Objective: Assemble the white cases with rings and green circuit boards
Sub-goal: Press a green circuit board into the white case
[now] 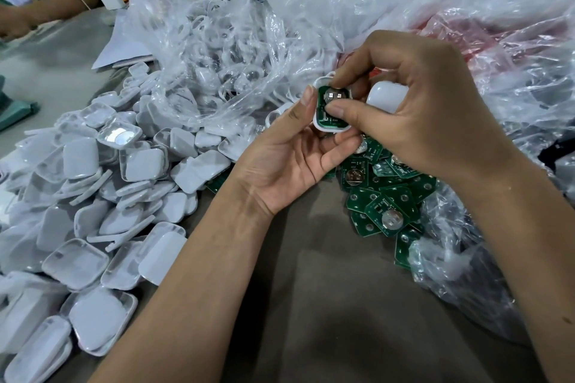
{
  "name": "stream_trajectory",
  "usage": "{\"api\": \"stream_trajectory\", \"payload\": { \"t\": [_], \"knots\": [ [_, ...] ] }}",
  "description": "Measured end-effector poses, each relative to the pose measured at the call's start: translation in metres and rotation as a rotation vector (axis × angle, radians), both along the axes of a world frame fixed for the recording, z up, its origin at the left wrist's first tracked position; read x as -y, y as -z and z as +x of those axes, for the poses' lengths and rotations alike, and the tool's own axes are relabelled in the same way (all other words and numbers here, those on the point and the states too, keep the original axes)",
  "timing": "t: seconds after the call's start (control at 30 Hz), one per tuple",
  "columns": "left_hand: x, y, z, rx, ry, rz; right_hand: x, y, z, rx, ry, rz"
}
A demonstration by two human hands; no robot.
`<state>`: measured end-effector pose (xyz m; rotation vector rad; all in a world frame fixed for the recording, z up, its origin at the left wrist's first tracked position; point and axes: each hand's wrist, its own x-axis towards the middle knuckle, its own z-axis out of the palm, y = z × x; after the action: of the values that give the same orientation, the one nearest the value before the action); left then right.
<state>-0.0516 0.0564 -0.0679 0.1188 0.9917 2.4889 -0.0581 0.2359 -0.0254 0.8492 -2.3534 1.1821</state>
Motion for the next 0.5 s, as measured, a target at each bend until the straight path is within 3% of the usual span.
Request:
{"api": "stream_trajectory", "payload": {
  "t": [0.5],
  "knots": [
    [-0.0006,0.0003,0.0006,-0.021,-0.007,0.105,0.0012,-0.0010,0.0013,-0.041,0.059,-0.155]
  ]
}}
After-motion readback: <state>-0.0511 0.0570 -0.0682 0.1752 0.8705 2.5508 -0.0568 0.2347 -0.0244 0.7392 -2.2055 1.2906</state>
